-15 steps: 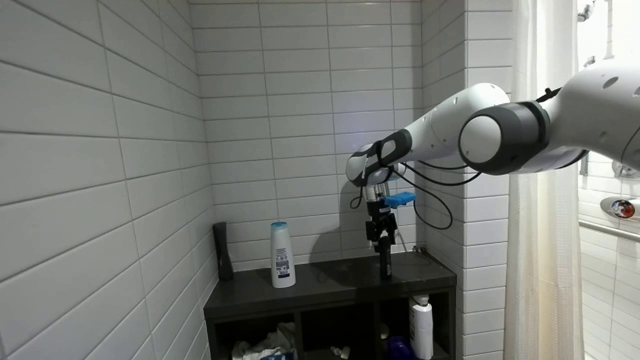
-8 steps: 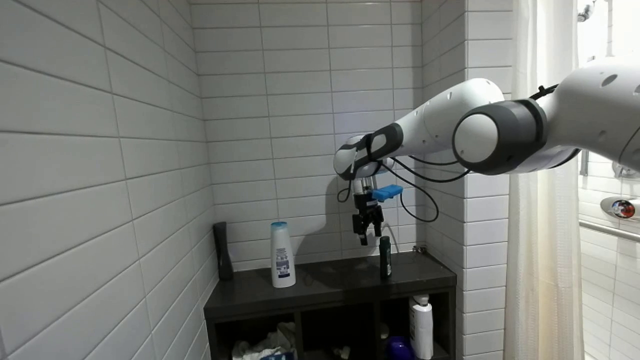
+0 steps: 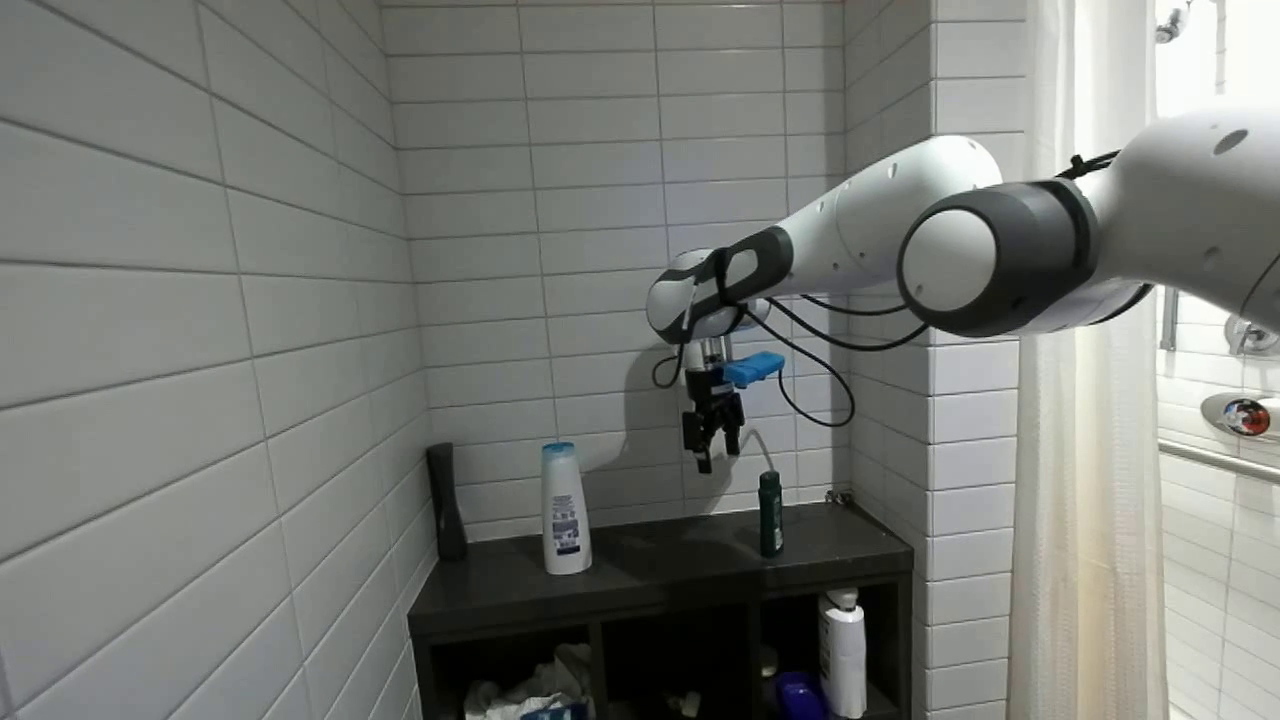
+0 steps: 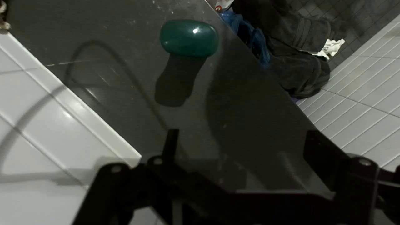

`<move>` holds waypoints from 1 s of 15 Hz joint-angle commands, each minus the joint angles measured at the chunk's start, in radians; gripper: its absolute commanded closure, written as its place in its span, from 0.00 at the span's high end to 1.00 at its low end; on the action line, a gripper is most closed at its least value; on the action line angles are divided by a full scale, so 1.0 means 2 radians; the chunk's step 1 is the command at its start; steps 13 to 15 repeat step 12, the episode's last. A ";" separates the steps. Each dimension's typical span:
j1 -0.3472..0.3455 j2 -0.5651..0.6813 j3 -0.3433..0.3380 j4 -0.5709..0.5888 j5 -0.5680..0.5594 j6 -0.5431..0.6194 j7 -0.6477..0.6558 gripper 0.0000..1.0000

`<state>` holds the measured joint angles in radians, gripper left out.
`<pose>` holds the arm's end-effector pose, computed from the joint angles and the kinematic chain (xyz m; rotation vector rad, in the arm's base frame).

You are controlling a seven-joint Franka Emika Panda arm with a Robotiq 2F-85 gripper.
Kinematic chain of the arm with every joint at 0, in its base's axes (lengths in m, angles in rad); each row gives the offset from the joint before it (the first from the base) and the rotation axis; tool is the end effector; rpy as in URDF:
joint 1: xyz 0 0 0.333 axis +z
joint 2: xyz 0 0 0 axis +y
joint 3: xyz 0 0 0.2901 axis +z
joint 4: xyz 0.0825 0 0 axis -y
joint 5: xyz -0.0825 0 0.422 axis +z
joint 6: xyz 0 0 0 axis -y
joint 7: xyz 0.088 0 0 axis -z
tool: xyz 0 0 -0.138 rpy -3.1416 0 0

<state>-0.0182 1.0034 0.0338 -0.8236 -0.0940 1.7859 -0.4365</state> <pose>0.8005 -0.0086 0.2511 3.0069 0.7024 -0.0821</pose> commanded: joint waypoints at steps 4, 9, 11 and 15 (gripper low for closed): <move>0.001 -0.004 0.000 -0.001 0.000 0.004 0.001 1.00; 0.002 -0.005 0.000 -0.001 0.000 0.004 0.001 1.00; 0.002 -0.005 0.000 -0.001 0.000 0.005 0.001 1.00; 0.002 -0.005 0.000 -0.001 0.000 0.005 0.001 1.00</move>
